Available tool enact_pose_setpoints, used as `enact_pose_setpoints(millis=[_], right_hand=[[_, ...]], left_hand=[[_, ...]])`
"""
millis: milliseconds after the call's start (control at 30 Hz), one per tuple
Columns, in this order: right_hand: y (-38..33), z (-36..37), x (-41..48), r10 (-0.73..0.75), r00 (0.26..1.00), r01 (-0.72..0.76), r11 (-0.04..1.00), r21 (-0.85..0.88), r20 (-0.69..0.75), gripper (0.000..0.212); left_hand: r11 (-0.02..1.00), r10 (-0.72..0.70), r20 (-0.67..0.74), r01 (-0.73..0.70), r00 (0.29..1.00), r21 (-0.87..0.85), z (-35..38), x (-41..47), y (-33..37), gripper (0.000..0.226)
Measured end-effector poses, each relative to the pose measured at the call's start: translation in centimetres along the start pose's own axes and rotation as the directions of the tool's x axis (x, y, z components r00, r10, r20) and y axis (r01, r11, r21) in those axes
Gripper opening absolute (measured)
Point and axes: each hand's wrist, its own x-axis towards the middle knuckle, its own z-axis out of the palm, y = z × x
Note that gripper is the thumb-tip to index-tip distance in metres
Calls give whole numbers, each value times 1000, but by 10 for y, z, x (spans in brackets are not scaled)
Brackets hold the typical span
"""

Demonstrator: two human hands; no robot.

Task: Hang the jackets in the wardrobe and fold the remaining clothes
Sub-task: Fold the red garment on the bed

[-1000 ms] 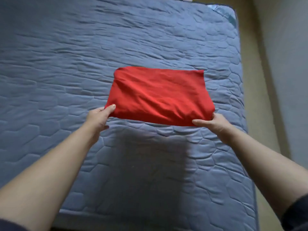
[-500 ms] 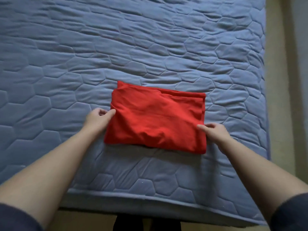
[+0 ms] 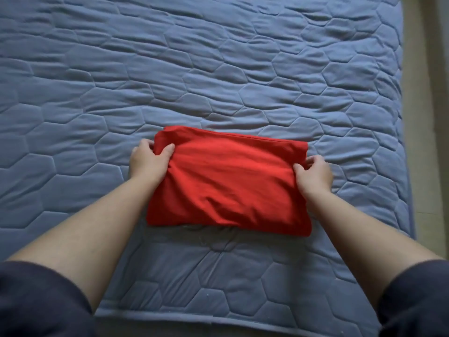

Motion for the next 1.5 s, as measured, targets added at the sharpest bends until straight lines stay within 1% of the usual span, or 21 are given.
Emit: enact_pose_setpoints(millis=[33, 100, 133, 200, 300, 367, 467, 533, 600, 700, 800, 867, 933, 1033, 1133, 1200, 1267, 1333, 1367, 1433, 1500], right_hand=[[-3, 1, -3, -4, 1000, 1, 997, -73, -31, 38], [-14, -3, -13, -207, 974, 183, 957, -225, -87, 56], [-23, -4, -16, -354, 934, 330, 907, -262, -50, 61], [-48, -2, -18, -525, 836, 548, 805, -226, 158, 65], [-81, 15, -19, -541, 701, 676, 711, -193, 465, 66], [-100, 28, -17, -543, 652, 721, 660, -212, 528, 69], [-117, 46, -7, -515, 651, 729, 628, -272, 557, 68], [-122, 52, 0, -457, 664, 714, 624, -318, 592, 61], [-123, 49, 5, -383, 657, 687, 659, -307, 649, 51], [-119, 28, 2, -268, 652, 563, 797, -217, 709, 43], [-113, -4, -13, -202, 592, 202, 974, 99, 780, 29], [-109, -29, -31, -204, 549, -39, 963, 268, 810, 21], [-108, -58, -53, -229, 584, -112, 927, 357, 779, 19], [-115, -108, -102, -217, 685, -163, 885, 436, 696, 37], [-133, -172, -156, -230, 763, -139, 854, 502, 603, 58], [-146, -223, -188, -334, 719, -115, 807, 579, 609, 74], [-158, -273, -218, -473, 663, 73, 812, 579, 580, 83], [-169, -314, -248, -597, 633, 406, 798, 446, 492, 78], [-174, -331, -264, -642, 623, 547, 766, 338, 447, 71], [-178, -358, -296, -714, 592, 714, 680, 168, 374, 58], [-179, -383, -326, -776, 532, 798, 594, 107, 339, 46]], left_hand=[[998, -58, 16, 58, 998, -39, 2, 0, -1, 51], [975, -137, 62, 146, 989, -168, 0, -7, -6, 50], [954, -165, 96, 184, 982, -236, -3, -15, -11, 47], [896, -197, 143, 237, 970, -375, -10, -36, -28, 38], [701, -304, 205, 364, 930, -613, -10, -86, -60, 18], [432, -363, 377, 512, 852, -742, 0, -119, -69, 10], [69, -359, 530, 588, 768, -806, 28, -148, -63, 15], [-49, -300, 617, 635, 727, -771, 52, -161, -43, 20], [-74, -223, 698, 702, 681, -708, 73, -174, -16, 22], [-68, -246, 703, 712, 667, -699, 84, -182, 15, 16], [-1, -290, 641, 670, 710, -743, 53, -181, 22, 12], [116, -298, 560, 611, 773, -783, 17, -183, 17, 11], [277, -262, 450, 513, 854, -813, -29, -179, 15, 14], [548, -191, 292, 349, 937, -761, -107, -176, 33, 19], [717, -63, 223, 200, 973, -668, -189, -187, 63, 46], [771, 137, 316, 99, 939, -629, -245, -201, 81, 72], [847, 302, 406, -47, 863, -530, -299, -223, 97, 84], [910, 402, 340, -330, 850, -250, -344, -252, 111, 75], [888, 458, 259, -449, 850, -97, -362, -270, 117, 65], [842, 530, 117, -537, 840, 44, -390, -313, 124, 43], [821, 563, -5, -559, 826, 117, -413, -357, 127, 31]])
